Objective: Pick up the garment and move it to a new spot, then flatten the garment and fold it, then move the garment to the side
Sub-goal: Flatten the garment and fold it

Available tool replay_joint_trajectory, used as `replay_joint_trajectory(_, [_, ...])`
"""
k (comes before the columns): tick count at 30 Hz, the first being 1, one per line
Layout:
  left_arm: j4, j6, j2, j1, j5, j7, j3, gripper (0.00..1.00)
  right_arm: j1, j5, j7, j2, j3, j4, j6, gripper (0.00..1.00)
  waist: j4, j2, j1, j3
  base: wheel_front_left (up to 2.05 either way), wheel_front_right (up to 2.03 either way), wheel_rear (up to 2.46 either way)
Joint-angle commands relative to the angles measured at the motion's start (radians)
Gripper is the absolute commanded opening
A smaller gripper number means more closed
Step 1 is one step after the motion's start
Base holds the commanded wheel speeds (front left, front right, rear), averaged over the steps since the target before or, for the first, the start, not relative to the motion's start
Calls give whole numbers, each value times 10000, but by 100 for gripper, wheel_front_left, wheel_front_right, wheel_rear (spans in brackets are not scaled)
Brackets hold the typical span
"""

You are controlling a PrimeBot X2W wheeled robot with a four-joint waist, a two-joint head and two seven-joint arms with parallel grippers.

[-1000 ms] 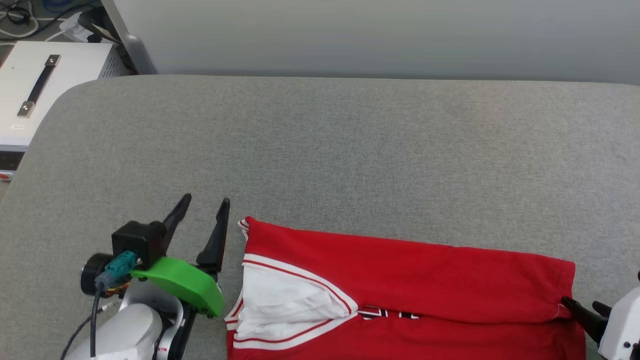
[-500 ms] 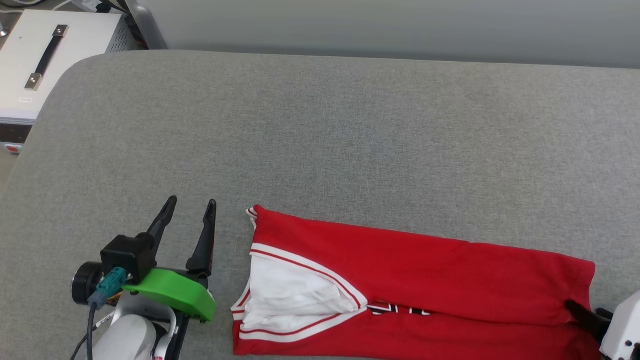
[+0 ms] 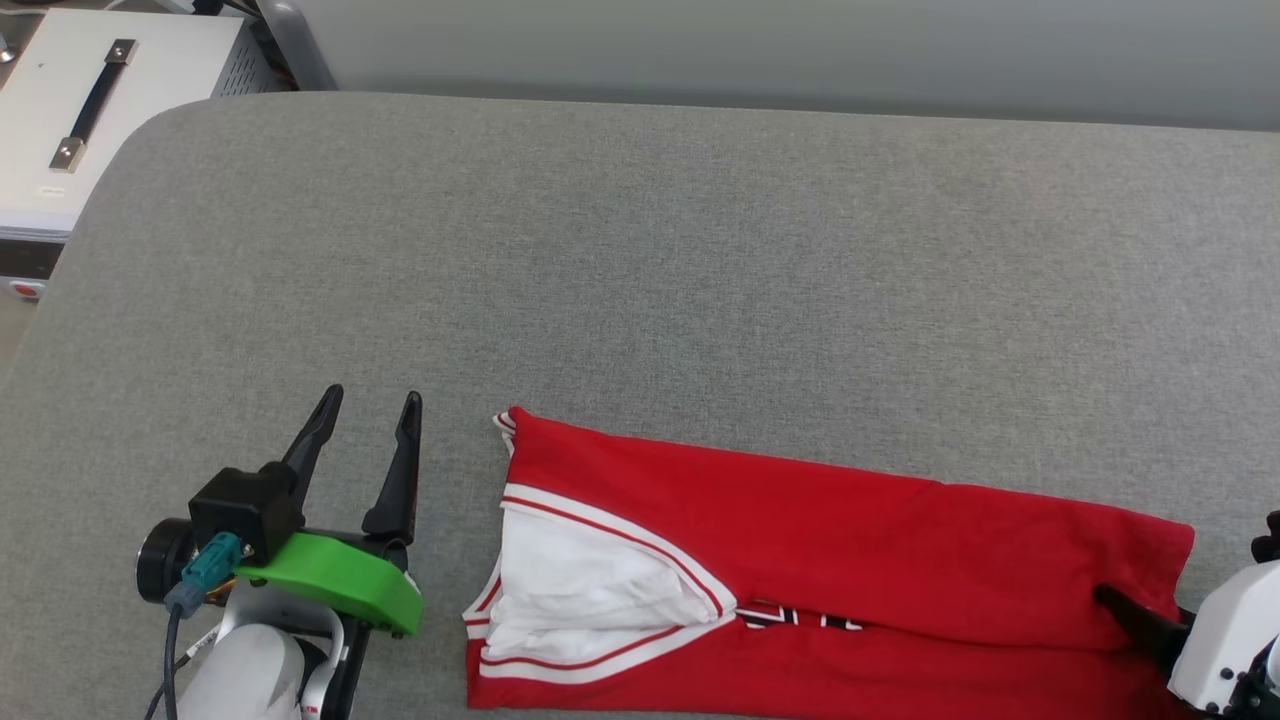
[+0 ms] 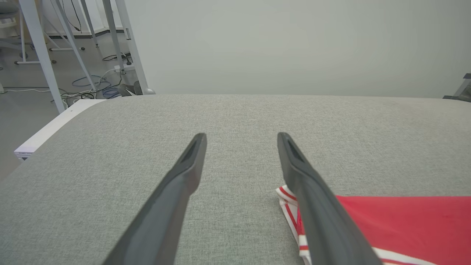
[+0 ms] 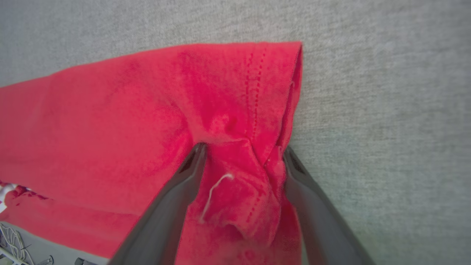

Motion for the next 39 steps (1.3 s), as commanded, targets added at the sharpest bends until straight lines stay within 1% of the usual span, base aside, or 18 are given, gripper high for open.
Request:
replay_joint_trajectory(1, [42,-89,-108,136,144,-58,103,100,2,179,24,433,493,305,75,100,-13,0,0,-5,0,0,0])
replay_joint_trajectory(3, [103,-176,-181,153,227,-58,209,100,-45,250,-94,381,621,412,75,100,-31,0,0,-21,0,0,0])
replay_joint_trajectory(5, [163,-252,-244,172,299,-58,308,100,-75,341,-251,330,695,518,75,39,-52,0,0,-44,0,0,0])
replay_joint_trajectory(6, [196,-290,-275,186,339,-58,362,100,-84,380,-374,286,718,573,75,0,-65,0,0,-62,0,0,0])
replay_joint_trajectory(13, [364,-488,-459,280,537,-58,628,100,-81,556,-1176,-67,780,851,75,0,-155,0,0,-261,0,0,0])
replay_joint_trajectory(17, [450,-593,-564,330,624,-58,729,100,-81,619,-1684,-426,606,909,75,0,-209,0,0,-362,0,0,0])
replay_joint_trajectory(22, [550,-709,-699,346,717,-59,803,100,-92,318,-2220,-1028,217,1167,75,0,-236,0,0,-472,0,0,0])
replay_joint_trajectory(26, [600,-787,-827,382,775,-59,861,100,-128,-137,-2550,-1365,-107,1373,75,0,-238,0,0,-591,0,0,0])
replay_joint_trajectory(31, [675,-871,-983,482,832,-59,968,100,-55,-269,-2546,-1259,-246,1204,75,0,-241,0,0,-777,0,0,0])
replay_joint_trajectory(39, [800,-998,-1202,691,958,-59,1137,100,352,-85,-2286,-889,-307,327,75,0,-235,0,0,-1124,0,0,0])
